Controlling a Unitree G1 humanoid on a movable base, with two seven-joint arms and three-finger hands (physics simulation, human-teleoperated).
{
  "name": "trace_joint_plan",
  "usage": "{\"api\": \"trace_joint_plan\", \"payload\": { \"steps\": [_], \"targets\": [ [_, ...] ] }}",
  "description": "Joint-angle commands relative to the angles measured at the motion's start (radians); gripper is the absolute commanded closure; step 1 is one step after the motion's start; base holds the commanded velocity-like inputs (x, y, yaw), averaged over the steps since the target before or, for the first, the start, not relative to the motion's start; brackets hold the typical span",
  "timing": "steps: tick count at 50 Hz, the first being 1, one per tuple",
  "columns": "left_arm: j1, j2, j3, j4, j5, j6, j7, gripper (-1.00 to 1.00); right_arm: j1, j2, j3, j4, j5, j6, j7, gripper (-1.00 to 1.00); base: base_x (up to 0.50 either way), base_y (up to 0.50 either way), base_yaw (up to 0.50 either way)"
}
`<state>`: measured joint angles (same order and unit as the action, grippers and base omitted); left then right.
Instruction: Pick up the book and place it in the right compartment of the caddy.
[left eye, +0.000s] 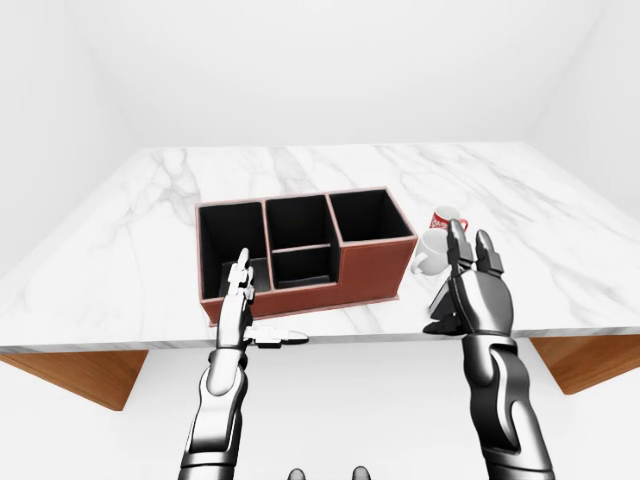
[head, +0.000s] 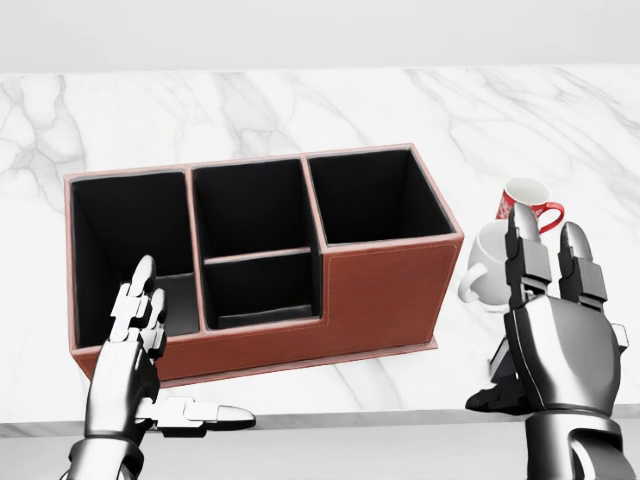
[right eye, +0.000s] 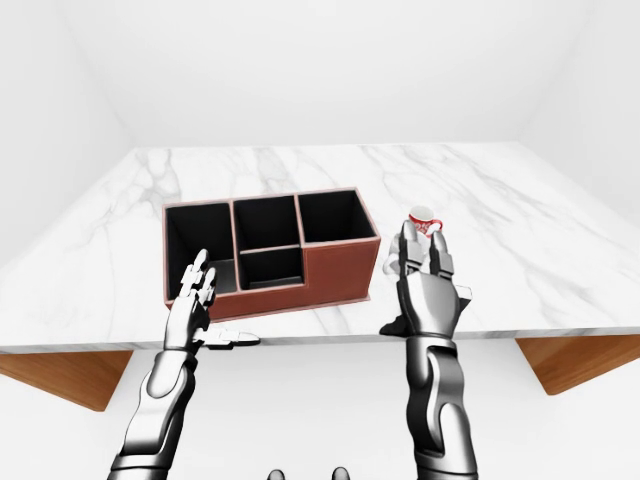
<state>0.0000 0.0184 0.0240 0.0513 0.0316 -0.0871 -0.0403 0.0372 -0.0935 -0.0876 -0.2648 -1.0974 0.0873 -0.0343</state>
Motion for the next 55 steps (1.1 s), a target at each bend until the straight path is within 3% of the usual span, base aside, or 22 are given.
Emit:
{"api": "trace_joint_plan", "payload": {
  "steps": [1,19,55],
  "targets": [
    [0.0,0.0,0.0,0.0,0.0,0.0,0.0,-1.0,-0.004,-0.022,-0.033,0.048,0.004,0.0,-0.012,-1.0,0.0,0.0,0.0],
    [-0.001,0.0,0.0,0.004,0.0,0.0,-0.001,-1.0,-0.008,-0.047,-0.078,0.07,0.008,0.0,-0.005,-1.0,0.0,0.0,0.0],
    [0.002,0.0,0.0,-0.003,-0.006,0.005,-0.006,-1.0,-0.097,-0.143,-0.132,0.366,0.134,0.0,-0.15,-1.0,0.0,0.0,0.0]
  ]
}}
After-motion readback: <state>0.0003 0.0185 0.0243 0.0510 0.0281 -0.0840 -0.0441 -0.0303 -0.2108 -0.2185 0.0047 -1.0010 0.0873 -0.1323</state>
